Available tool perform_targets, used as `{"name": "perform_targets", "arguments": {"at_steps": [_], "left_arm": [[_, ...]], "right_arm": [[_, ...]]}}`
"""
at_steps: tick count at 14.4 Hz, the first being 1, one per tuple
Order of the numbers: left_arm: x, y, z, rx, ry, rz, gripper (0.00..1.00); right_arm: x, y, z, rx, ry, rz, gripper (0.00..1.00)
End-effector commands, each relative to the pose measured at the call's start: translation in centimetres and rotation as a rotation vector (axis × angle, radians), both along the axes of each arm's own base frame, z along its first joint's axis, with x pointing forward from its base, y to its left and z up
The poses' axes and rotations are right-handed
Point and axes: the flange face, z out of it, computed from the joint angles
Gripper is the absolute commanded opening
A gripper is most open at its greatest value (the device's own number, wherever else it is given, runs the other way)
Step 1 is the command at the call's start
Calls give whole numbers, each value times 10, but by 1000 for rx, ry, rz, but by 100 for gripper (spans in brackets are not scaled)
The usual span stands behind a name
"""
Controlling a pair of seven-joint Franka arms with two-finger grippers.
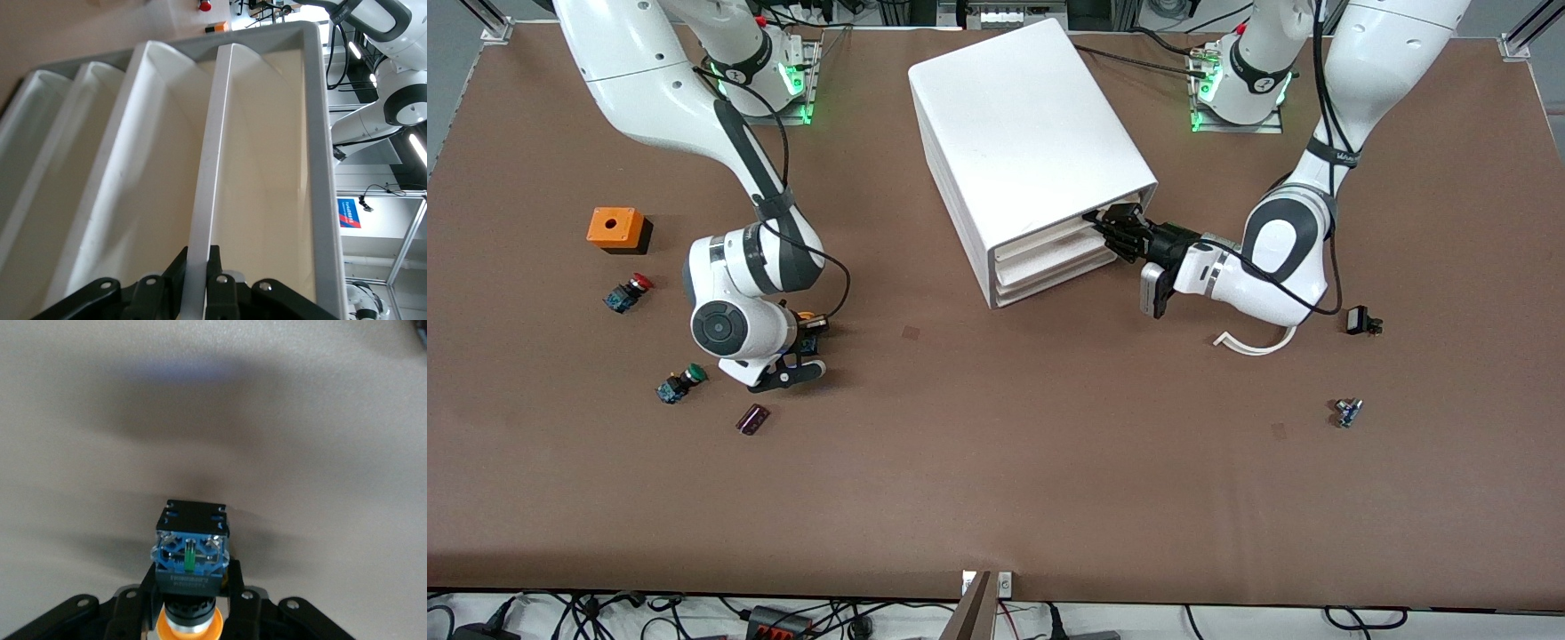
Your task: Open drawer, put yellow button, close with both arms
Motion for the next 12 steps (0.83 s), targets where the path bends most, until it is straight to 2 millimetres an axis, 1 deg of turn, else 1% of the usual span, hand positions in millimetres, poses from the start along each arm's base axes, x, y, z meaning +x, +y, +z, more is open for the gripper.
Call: {"name": "perform_targets", "arguments": {"at_steps": [1,2,3,4,5,6,8,9,10,11,12], "left_arm": [[57,19,-2,49,-83,-15,5],[75,25,0,74,-105,-17,6],[88,29,-1,107,-122,-31,6],[101,33,0,128,-142,-35,6],[110,37,0,143,-149,-29,7],[115,38,-1,158,-146,-25,8],[129,56,-3,188,-166,10,8],[133,60,0,192,-178,17,12],[133,60,1,193,-179,18,25],[134,61,1,187,-193,19,89],[135,67,4,188,-194,26,100]], "right_arm": [[10,4,30,28,-42,-5,10],[18,7,48,37,-78,-9,9],[32,10,72,53,-126,5,8],[41,13,89,61,-156,9,8],[49,15,104,69,-181,7,8],[55,18,123,79,-216,7,7],[64,35,162,103,-287,21,3],[65,57,182,119,-323,47,0],[64,79,206,136,-364,77,0],[61,102,226,152,-391,108,0],[53,124,242,154,-380,140,0]]}}
